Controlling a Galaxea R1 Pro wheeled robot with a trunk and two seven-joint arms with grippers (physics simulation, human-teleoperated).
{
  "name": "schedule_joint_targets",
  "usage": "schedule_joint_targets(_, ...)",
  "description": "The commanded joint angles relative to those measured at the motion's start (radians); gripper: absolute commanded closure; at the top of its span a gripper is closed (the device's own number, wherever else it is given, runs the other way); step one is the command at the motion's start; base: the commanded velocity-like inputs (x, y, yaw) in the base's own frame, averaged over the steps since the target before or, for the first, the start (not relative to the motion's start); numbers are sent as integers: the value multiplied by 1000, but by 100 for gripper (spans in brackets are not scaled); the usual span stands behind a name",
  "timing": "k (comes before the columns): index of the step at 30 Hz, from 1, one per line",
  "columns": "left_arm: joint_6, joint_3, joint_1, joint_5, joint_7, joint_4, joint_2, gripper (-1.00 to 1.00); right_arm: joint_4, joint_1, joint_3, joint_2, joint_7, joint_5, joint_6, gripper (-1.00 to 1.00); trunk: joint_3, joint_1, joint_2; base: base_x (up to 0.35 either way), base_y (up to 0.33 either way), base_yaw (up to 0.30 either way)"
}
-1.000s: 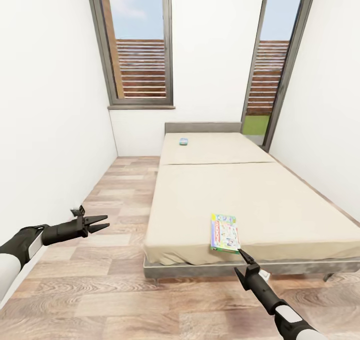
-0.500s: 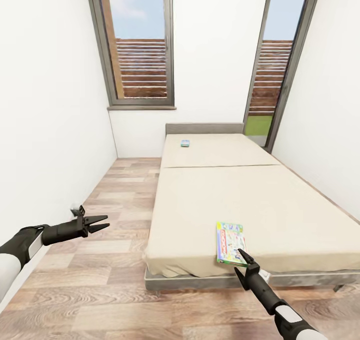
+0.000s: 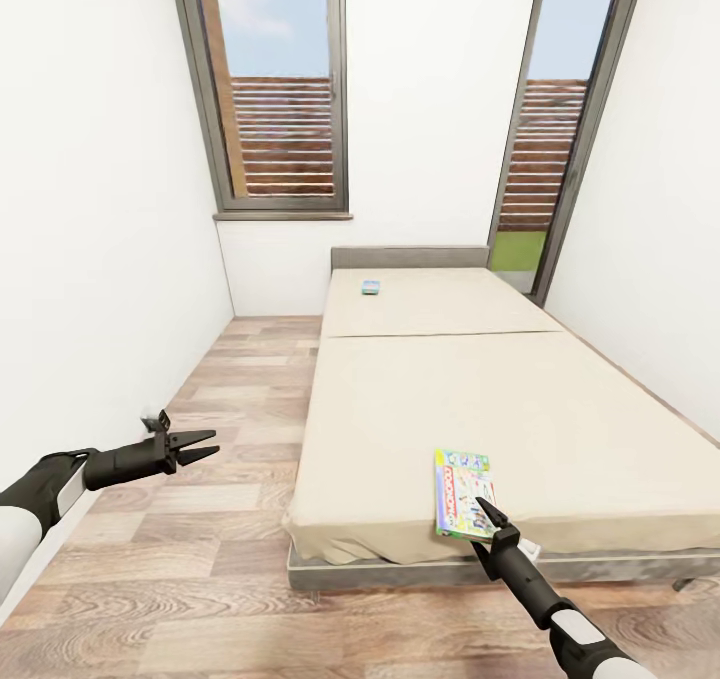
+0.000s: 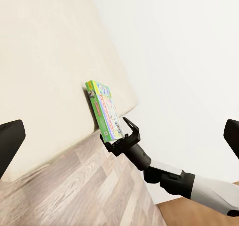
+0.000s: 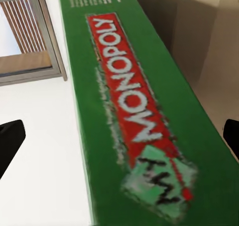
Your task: Put all the toys in the child's room - the three board games (two on the bed and one on the table), the two jigsaw puzzles on the table, and the tennis ball on the table - inside the toy box on the table in the child's room.
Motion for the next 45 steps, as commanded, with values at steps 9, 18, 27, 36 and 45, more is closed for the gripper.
schedule_joint_targets(9,11,4,0,-4,-4,0,0,-100,0,-1,-2,0,3,-9,7,-100,-1,0,0,0,0,0)
schedule_joint_targets(18,11,4,0,-4,-4,0,0,-100,0,-1,0,0,1,-9,7,-100,-1,0,0,-45,0,0)
schedule_joint_targets(27,11,3,0,-4,-4,0,0,-100,0,-1,0,0,0,-9,7,-100,-1,0,0,-47,0,0)
schedule_joint_targets(36,11,3,0,-4,-4,0,0,-100,0,-1,0,0,-2,-9,7,-100,-1,0,0,-2,0,0)
schedule_joint_targets(45,11,5,0,-3,-4,0,1,-100,0,-1,-1,-2,-3,-9,7,100,-1,0,0,0,0,0)
